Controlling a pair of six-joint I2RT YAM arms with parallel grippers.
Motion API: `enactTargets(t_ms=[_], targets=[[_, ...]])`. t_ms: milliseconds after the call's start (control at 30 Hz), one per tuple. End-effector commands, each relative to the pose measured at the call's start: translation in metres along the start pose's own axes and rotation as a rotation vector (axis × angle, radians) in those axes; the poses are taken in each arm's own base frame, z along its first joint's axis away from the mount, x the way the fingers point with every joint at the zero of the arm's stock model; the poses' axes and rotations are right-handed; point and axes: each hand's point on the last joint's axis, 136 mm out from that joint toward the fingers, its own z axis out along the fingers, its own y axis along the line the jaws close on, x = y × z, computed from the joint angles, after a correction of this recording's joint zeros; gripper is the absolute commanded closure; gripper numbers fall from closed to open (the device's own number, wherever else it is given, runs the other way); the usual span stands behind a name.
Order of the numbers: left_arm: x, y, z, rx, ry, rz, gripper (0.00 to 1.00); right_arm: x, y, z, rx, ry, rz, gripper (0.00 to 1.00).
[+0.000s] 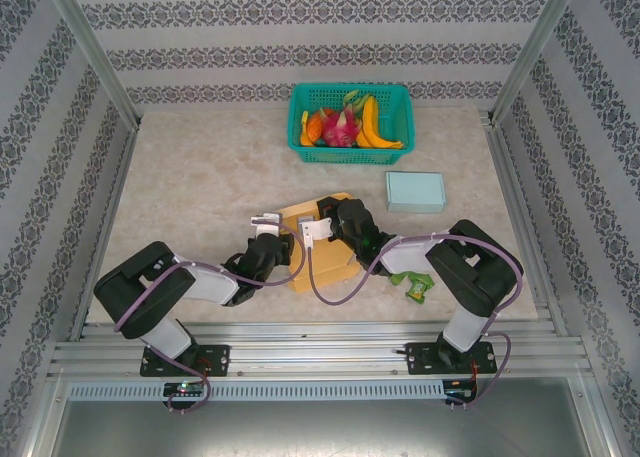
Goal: Fold the paper box
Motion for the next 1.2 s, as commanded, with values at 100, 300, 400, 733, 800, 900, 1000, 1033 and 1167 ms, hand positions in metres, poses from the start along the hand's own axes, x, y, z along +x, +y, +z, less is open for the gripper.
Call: enactTargets(t_ms=[100,300,400,733,800,900,1000,1033,1167], targets=[[-0.019,0.025,-0.005,-0.182,-0.085,0.048,0.64,-0.002,0.035,0.000,-0.096,-0.012,0.024,1.00],[-0.021,0.062,-0.015,-0.405,-0.094,0.054,0.73,0.006,0.037,0.003,-0.093,0.030,0.029,1.00],[-0.019,0.078,-0.022,-0.504,-0.093,0.042,0.77,0.010,0.038,0.003,-0.094,0.044,0.032,1.00],[-0.017,0.111,-0.031,-0.712,-0.071,-0.011,0.81,0.015,0.038,0.003,-0.090,0.070,0.043,1.00],[-0.016,0.115,-0.030,-0.730,-0.064,-0.025,0.81,0.014,0.039,0.003,-0.092,0.067,0.048,1.00],[-0.018,0.117,-0.029,-0.779,-0.065,-0.012,0.81,0.014,0.041,0.004,-0.095,0.064,0.060,1.00],[-0.018,0.119,-0.028,-0.824,-0.062,-0.001,0.81,0.014,0.042,0.004,-0.095,0.067,0.082,1.00],[-0.018,0.118,-0.026,-0.823,-0.061,-0.004,0.81,0.014,0.042,0.004,-0.096,0.069,0.086,1.00],[-0.011,0.105,-0.010,-0.719,-0.042,-0.028,0.80,0.012,0.044,0.005,-0.104,0.055,0.112,1.00]])
